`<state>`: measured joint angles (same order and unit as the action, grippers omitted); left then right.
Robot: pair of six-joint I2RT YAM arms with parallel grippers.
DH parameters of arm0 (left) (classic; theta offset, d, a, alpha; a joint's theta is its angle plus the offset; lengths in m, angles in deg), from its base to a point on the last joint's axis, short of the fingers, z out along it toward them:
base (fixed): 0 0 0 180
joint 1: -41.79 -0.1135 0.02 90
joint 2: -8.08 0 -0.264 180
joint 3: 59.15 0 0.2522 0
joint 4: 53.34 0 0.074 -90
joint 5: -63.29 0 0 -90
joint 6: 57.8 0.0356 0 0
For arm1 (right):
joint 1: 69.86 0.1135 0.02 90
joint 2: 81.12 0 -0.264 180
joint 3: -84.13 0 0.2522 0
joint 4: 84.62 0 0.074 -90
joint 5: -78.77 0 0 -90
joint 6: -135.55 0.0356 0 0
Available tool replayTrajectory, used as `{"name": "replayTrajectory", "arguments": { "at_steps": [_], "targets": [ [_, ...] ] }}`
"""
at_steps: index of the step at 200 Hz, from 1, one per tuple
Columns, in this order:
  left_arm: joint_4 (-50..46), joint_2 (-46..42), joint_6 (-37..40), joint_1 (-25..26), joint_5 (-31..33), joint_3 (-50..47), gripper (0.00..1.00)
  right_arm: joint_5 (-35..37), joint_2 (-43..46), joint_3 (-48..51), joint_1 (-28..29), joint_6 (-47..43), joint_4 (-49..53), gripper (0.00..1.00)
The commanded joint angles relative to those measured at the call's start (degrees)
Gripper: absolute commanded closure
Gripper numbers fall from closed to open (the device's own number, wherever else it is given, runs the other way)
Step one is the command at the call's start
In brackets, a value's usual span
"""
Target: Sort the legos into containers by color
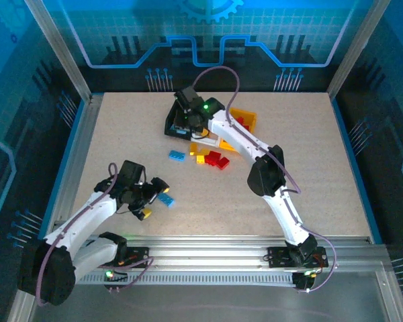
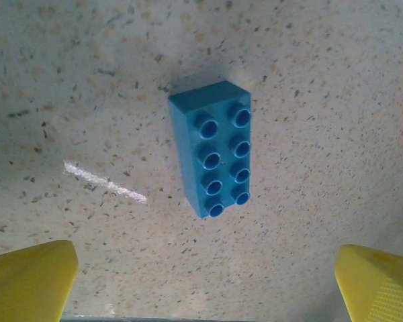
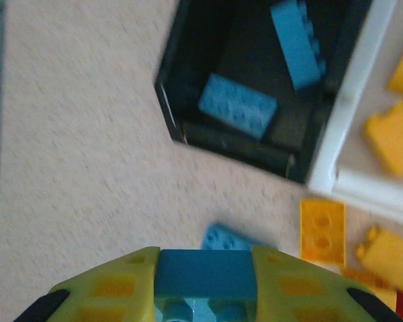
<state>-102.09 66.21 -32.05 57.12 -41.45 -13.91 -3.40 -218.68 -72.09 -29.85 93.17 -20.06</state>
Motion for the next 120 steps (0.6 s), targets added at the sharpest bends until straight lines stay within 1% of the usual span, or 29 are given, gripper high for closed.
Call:
{"name": "replayTrajectory", "arguments": {
  "at_steps": [1, 18, 51, 94, 108, 120],
  "targets": [
    [4.0, -0.8, -6.8, -1.0, -3.2, -2.4, 0.01, 4.3, -4.3, -4.6, -1.4, -4.3, -4.8, 0.77],
    [6.1, -1.7, -9.3, -1.6, -3.9, -4.6, 0.01, 5.8, -5.8, -6.0, -2.1, -5.5, -7.4, 0.77],
    [8.0, -3.7, -13.2, -3.0, -4.7, -8.1, 0.01, 5.6, -8.4, -6.4, -3.4, -8.1, -15.9, 0.77],
    [7.5, -2.8, -13.2, -4.8, -5.5, -7.9, 0.01, 4.9, -14.9, -12.6, -4.7, -10.8, -21.5, 0.76],
    [7.5, -1.7, -12.8, -5.0, -5.6, -6.8, 0.01, 4.6, -16.5, -14.5, -5.2, -10.3, -21.8, 0.74],
    [7.2, -0.6, -12.2, -5.1, -5.6, -5.7, 0.01, 3.8, -17.0, -14.7, -5.6, -10.0, -22.1, 0.67]
  ]
}}
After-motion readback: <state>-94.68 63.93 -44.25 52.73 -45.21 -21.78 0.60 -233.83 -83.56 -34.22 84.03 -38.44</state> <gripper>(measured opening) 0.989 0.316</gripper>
